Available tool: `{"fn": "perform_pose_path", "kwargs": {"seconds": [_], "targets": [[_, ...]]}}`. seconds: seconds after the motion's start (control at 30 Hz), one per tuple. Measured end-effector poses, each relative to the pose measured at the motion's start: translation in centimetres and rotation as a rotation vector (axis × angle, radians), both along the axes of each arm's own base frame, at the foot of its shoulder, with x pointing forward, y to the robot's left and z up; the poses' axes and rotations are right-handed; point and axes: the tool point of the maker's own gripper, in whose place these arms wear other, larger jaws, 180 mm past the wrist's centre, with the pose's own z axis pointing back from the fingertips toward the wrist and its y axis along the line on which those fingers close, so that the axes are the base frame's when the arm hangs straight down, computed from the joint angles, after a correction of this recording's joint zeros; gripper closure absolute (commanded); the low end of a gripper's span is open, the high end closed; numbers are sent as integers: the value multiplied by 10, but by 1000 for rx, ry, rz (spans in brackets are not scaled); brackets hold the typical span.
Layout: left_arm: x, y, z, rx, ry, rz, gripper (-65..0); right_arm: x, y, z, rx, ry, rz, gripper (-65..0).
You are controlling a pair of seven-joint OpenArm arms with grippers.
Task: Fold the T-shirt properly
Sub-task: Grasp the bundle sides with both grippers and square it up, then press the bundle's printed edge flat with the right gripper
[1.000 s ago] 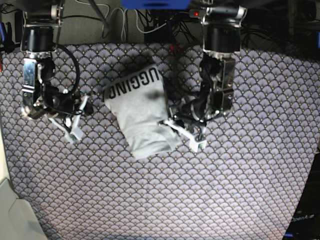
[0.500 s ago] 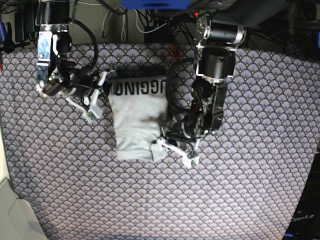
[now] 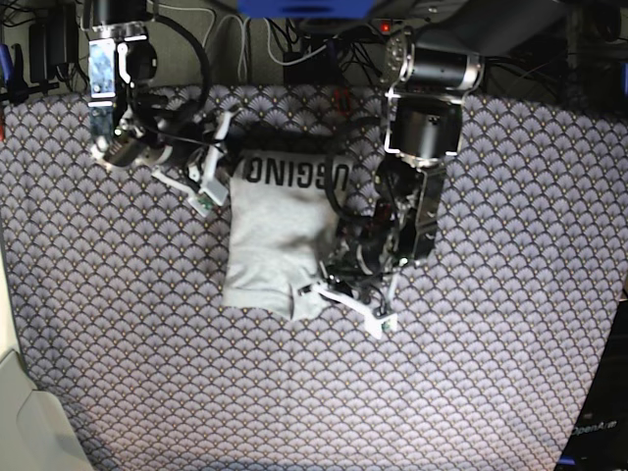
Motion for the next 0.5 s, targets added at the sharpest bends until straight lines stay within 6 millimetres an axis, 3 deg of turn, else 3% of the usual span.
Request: {"fn": "perform_pose_path", "kwargs": {"seconds": [0.1,0.2,0.27,0.37,0.43,0.5], "targets": [[2,1,12,-29,-20,15,-62,6,-13,8,-34,-35,12,0],[2,1,48,-122,-98,27,-62,8,-37,12,-83,-51,-7,0],[-3,14,69,-155,-146,17,-62,7,-55,15,-107,-57,-46,0],[-11,82,82,-91,-198,102,-62,19,-96,34,-168,-120,-140,0],[-29,136,70,-22,-182,182,-62,28,-114,58,-211,-188,-178,0],[-59,175,50,22,-129,264,-62,30,-114,75,-237,-215,-172,0]]}}
